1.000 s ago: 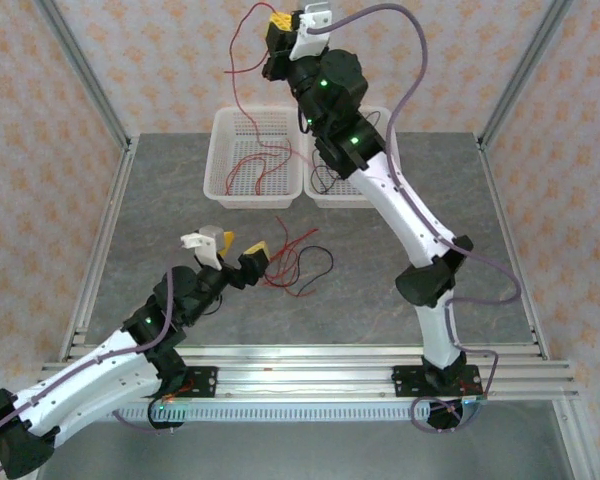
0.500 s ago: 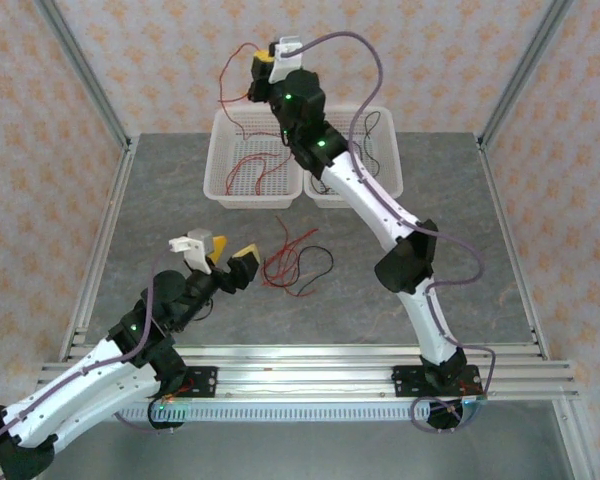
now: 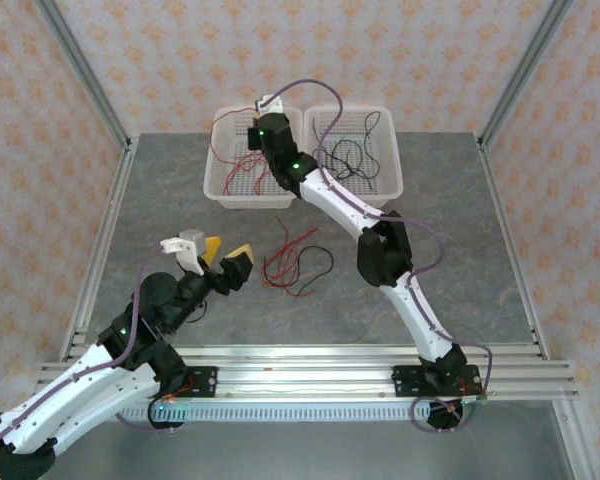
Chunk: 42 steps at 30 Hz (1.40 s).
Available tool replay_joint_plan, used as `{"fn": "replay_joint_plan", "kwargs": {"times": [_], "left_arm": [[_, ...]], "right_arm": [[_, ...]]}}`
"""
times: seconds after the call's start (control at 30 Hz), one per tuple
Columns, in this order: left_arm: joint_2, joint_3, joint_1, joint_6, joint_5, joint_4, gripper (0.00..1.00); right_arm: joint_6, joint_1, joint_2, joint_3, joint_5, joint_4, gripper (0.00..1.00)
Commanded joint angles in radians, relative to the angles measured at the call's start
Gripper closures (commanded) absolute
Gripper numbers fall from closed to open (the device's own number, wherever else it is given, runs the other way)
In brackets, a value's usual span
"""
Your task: Untangle the cables
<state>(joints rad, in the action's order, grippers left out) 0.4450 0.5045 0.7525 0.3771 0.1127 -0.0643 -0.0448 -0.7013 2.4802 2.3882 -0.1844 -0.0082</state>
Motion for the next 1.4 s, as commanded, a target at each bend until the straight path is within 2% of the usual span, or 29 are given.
{"fn": "replay_joint_plan", "kwargs": {"times": [0.0,0.6,1.0,1.1,1.23,1.37], "left_arm": [[-0.008,0.031,-0.005,0.012,0.016,-0.022,0.13],[0.022,0.038,-0.004,0.017,0.009,-0.024,0.14],[0.041,0.049,-0.005,0.024,0.007,-0.037,0.15],[0.053,0.057,-0.004,0.024,0.005,-0.046,0.15],[0.071,0.06,-0.004,0.033,0.001,-0.053,0.16],[0.078,0.05,-0.004,0.049,-0.003,-0.058,0.16]], "right_arm": [[0.007,-0.004,-0.001,-0.037,-0.049,-0.027,1.0],[0.15,-0.003,0.05,-0.041,-0.168,-0.341,1.0],[0.204,-0.001,0.103,0.049,-0.124,-0.539,1.0],[0.2,-0.001,0.099,0.076,-0.111,-0.573,0.88],[0.194,-0.001,0.066,0.087,-0.089,-0.584,0.64],[0.188,-0.001,0.014,0.088,-0.066,-0.582,0.5]]}}
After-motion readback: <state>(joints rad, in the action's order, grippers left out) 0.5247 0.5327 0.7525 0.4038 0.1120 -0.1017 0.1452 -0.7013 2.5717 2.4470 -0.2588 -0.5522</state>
